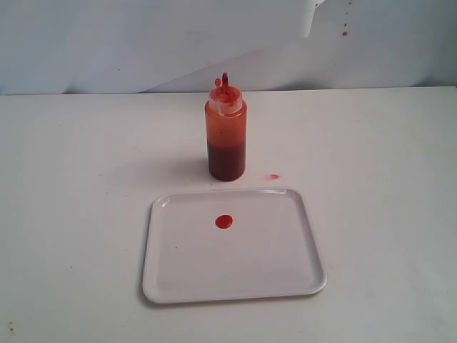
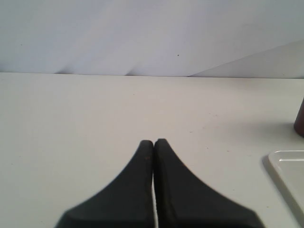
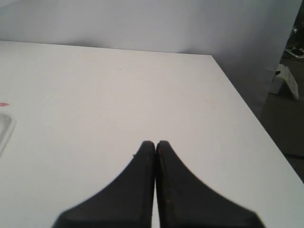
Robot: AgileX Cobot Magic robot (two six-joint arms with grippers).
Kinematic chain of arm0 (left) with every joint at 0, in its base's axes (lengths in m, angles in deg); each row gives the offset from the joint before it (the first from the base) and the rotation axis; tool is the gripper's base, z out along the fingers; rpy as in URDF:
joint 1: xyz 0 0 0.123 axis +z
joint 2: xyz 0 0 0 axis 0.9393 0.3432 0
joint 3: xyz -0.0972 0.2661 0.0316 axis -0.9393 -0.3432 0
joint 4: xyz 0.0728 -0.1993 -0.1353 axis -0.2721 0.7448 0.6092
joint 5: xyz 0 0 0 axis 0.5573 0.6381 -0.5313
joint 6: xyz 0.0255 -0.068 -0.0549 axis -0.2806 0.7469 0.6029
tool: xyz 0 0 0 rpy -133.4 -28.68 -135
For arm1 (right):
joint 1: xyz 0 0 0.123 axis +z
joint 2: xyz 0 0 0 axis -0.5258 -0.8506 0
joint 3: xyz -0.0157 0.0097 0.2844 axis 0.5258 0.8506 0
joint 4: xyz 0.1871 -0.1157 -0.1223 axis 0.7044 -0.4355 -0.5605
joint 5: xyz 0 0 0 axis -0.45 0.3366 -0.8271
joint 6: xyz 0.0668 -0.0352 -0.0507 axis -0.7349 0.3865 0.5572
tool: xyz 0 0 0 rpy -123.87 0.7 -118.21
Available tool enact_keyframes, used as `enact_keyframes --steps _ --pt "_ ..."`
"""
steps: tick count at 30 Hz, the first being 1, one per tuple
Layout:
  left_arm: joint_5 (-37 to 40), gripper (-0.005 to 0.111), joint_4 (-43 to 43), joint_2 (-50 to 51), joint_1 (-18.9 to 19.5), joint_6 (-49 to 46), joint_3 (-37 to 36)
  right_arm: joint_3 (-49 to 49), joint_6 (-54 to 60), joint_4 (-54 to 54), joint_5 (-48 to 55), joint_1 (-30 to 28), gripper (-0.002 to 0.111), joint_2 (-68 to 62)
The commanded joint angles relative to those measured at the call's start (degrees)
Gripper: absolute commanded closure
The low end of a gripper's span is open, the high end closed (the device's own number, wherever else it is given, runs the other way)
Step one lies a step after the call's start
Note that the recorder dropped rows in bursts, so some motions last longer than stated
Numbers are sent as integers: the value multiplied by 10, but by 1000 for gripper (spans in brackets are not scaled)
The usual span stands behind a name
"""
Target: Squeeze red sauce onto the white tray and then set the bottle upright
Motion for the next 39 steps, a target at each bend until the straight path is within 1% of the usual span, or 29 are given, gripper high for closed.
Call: enact_keyframes --steps 1,5,8,22,24,30,39 --pt "-3 107 -1 -2 1 5 -5 2 -2 2 -1 57 108 3" --pt "-3 107 -1 -2 1 5 -5 2 -2 0 -1 94 108 3" --pt "-3 107 -1 -2 1 5 -5 2 -2 0 -1 105 108 3" --pt "-3 107 -1 -2 1 5 -5 2 -2 -7 11 105 108 26" --pt "-3 107 -1 -2 1 5 -5 2 -2 -7 11 102 108 26" --pt "-3 107 -1 -2 1 5 -5 2 -2 -7 11 69 108 26" --pt "-3 107 -1 -2 1 5 -5 2 -2 -6 11 72 108 26"
